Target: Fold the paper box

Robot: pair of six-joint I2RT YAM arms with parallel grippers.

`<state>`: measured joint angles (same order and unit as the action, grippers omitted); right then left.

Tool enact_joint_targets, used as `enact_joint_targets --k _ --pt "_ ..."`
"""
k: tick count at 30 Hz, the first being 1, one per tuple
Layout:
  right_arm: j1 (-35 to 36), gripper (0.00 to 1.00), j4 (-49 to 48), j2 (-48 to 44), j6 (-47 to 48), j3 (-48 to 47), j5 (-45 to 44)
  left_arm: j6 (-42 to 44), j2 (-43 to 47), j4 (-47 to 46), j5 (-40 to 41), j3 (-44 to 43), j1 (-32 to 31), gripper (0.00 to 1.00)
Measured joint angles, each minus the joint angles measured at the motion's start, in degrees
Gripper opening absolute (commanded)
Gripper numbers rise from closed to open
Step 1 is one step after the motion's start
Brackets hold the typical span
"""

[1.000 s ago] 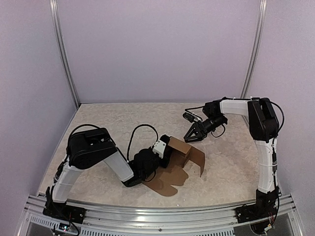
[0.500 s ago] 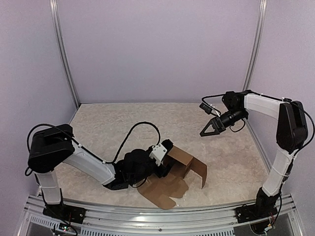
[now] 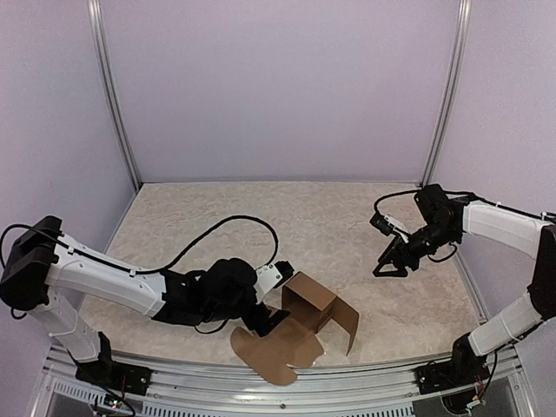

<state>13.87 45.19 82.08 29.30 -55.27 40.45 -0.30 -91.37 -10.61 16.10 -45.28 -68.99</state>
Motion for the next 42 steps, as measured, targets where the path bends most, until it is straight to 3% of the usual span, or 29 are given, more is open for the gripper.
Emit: enact_joint_targets --k 6,12,16,22,31,42 --pt "4.00 0.63 -3.52 -5.51 0.94 4.85 -6.27 1.68 1.36 12.11 -0.02 -0.96 -3.26 0.99" --pt "12.48 0.63 -7.85 -10.16 2.03 9.09 -12.09 1.29 7.34 15.37 0.52 -5.31 -3.76 0.87" --pt "17.31 0.63 -9.73 -10.95 2.78 11.06 -14.23 -2.86 8.31 13.29 1.25 -10.45 -0.02 0.83" --pt "18.34 0.63 -11.19 -9.77 2.89 11.08 -14.62 -8.79 6.25 9.07 0.83 -11.13 7.65 0.81" --pt "18.38 0.62 -12.15 -8.98 3.06 11.10 -14.58 -9.77 -0.55 3.67 -3.96 -8.48 7.39 0.82" --pt "18.38 0.62 -12.22 -7.26 3.06 11.10 -14.51 -11.26 -6.75 -0.72 -1.92 -8.68 7.04 0.84"
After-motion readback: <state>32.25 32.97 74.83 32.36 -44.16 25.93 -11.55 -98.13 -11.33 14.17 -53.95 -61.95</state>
